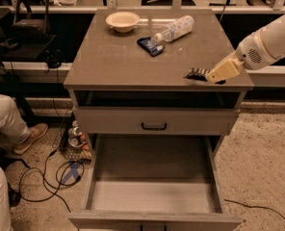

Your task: Place rxbar chocolate into middle drawer

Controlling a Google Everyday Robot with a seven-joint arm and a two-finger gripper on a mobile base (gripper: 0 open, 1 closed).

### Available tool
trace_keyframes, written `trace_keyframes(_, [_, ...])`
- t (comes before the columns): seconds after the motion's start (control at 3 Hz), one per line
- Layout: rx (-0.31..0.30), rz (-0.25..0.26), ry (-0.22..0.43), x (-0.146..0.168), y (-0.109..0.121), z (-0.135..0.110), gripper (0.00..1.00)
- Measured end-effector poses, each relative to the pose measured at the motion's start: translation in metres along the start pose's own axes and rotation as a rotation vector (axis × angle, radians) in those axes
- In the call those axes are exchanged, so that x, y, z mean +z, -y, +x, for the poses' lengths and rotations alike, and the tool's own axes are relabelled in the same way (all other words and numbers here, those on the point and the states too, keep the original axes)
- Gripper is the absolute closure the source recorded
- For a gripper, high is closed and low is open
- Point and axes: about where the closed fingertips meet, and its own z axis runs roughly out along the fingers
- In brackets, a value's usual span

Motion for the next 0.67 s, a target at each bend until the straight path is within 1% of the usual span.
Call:
trace_keyframes(0.33, [0.058, -0.045, -0.013, 0.016, -0.007, 0.028, 1.0])
trace_keyframes(0.67, [0.15, -0.12, -0.026, 0.042, -0.026, 0.077, 1.0])
